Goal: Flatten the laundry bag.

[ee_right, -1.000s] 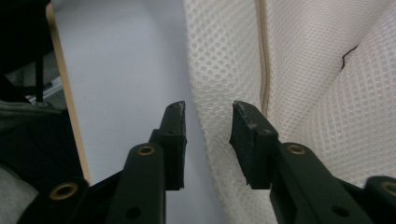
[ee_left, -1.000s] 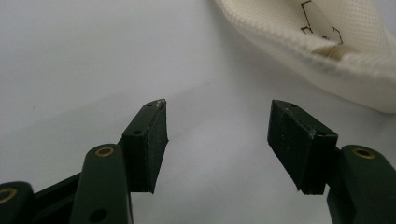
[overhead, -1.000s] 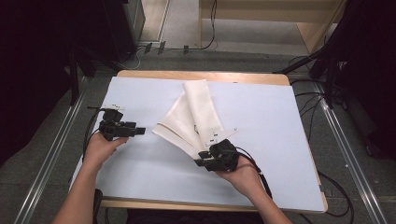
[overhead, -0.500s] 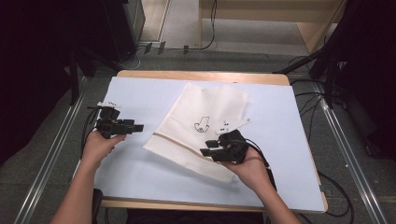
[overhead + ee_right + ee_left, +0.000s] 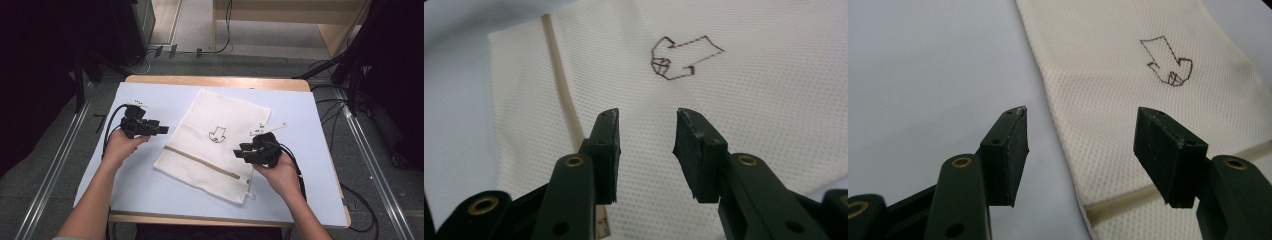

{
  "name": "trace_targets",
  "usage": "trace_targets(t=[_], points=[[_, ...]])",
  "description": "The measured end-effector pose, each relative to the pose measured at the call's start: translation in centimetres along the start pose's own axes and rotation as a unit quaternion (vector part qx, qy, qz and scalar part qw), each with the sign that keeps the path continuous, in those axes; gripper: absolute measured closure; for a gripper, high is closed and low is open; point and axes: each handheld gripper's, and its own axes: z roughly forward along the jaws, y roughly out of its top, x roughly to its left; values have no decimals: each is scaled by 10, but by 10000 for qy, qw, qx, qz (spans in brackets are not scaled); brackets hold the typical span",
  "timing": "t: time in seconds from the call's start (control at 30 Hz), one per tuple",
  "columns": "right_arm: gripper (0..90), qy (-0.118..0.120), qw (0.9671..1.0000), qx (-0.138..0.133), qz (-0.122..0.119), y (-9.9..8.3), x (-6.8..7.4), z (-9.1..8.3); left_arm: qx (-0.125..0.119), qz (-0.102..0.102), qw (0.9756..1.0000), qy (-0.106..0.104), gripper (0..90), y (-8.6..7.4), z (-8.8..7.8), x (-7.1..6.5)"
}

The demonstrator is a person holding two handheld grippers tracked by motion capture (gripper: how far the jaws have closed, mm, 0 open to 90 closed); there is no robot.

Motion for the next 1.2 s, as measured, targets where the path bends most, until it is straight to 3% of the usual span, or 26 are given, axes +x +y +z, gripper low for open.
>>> trace_targets(t=[0.07,0.27,0.37,0.63,0.8,0.9,1.07,1.2], points=[[655,-134,9999,11,63,-4,-5,-2,-52,29,10000,30,407,2,7,1],[686,-580,9978,7,317,-19,-26,-2,327,63,9994,21,425,5,27,1],[688,-661,9968,40,455,-24,-30,-1,480,139,9987,56,426,5,35,0],[699,-956,9914,45,894,-40,-47,3,633,86,9979,47,424,0,52,7],[693,-983,9908,138,922,-42,-45,10,583,116,9982,66,428,0,56,6],[677,-986,9909,218,893,-44,-45,13,611,169,9980,32,466,0,56,4],[673,-996,9897,257,995,-48,-48,14,712,197,9972,-66,620,-1,57,1],[669,-980,9896,270,1018,-50,-48,16,744,92,9972,-56,714,-1,58,1]])
